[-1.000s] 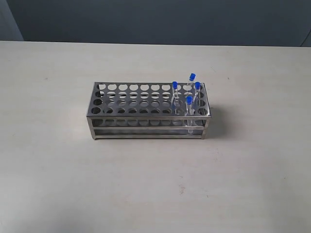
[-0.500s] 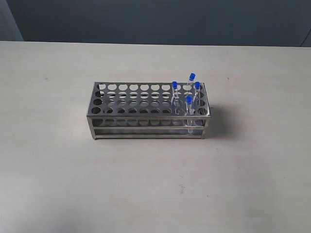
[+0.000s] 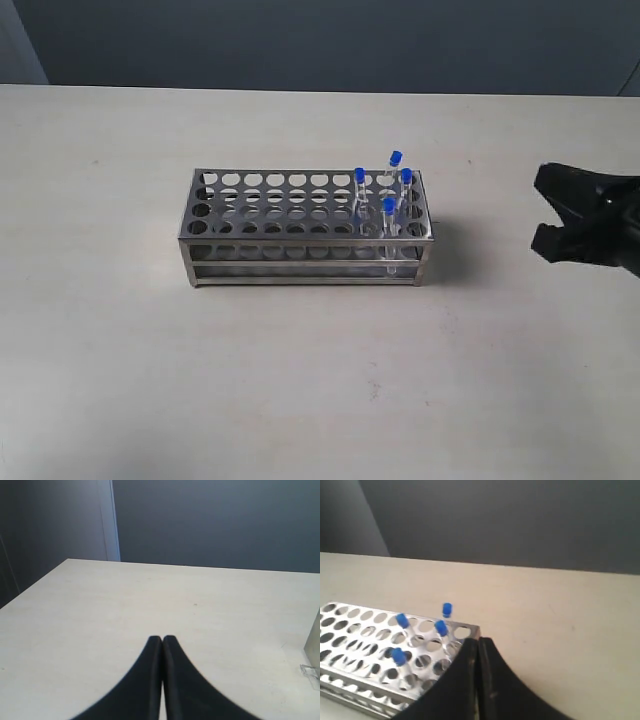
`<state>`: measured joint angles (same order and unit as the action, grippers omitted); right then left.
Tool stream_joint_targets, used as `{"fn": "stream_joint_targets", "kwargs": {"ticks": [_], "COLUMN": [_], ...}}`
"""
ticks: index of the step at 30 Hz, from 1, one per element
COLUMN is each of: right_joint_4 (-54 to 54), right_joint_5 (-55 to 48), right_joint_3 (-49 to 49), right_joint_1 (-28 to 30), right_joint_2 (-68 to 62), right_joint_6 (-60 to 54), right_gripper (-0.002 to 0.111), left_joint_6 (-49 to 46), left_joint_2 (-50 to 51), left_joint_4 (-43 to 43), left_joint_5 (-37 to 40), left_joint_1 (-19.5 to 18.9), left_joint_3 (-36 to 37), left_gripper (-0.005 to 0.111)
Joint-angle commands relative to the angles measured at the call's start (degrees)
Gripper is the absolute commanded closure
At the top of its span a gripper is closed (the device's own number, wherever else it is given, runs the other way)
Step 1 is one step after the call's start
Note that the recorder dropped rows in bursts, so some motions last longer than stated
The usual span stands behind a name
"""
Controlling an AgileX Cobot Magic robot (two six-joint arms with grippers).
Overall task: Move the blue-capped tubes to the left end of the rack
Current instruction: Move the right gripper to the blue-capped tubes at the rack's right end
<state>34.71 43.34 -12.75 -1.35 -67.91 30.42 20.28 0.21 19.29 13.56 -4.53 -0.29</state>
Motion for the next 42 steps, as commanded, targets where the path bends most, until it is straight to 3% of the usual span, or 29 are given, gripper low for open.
{"fn": "stream_joint_targets", "kwargs": {"ticks": [1,5,6,11,21,32,42], "right_joint_4": [10.92,11.14,11.14,8.12,12.98,8.37,5.99], "right_joint_5": [1.87,-0.23,1.46,14.61,20.71,17.69,16.59], "right_joint_3": [-3.01,-3.53,-3.53,-4.11,-13.27,-17.56,-18.53], "right_joint_1": [-3.44,-4.95,-4.95,-4.95,-5.34,-11.11,-11.38], "right_joint_2": [-0.53,-5.26,-7.24,-19.59,-34.17,-39.59,-40.96], "right_joint_6": [0.09,-0.92,-2.97,-13.45,-13.98,-16.91,-17.04], "right_gripper": [0.094,0.043,0.037,0.036,0.036,0.036,0.036], "left_joint_6": [0.17,0.17,0.06,0.06,0.17,0.17,0.17], "left_joint_2": [-0.21,-0.21,-0.21,-0.21,-0.21,-0.21,-0.21], "left_joint_4": [-0.22,-0.22,-0.22,-0.22,-0.22,-0.22,-0.22], "left_joint_5": [-0.17,-0.17,-0.17,-0.17,-0.17,-0.17,-0.17], "left_joint_1": [0.51,0.51,0.51,0.51,0.51,0.51,0.51], "left_joint_3": [0.19,0.19,0.19,0.19,0.19,0.19,0.19], "left_gripper": [0.106,0.106,0.106,0.106,0.106,0.106,0.106]}}
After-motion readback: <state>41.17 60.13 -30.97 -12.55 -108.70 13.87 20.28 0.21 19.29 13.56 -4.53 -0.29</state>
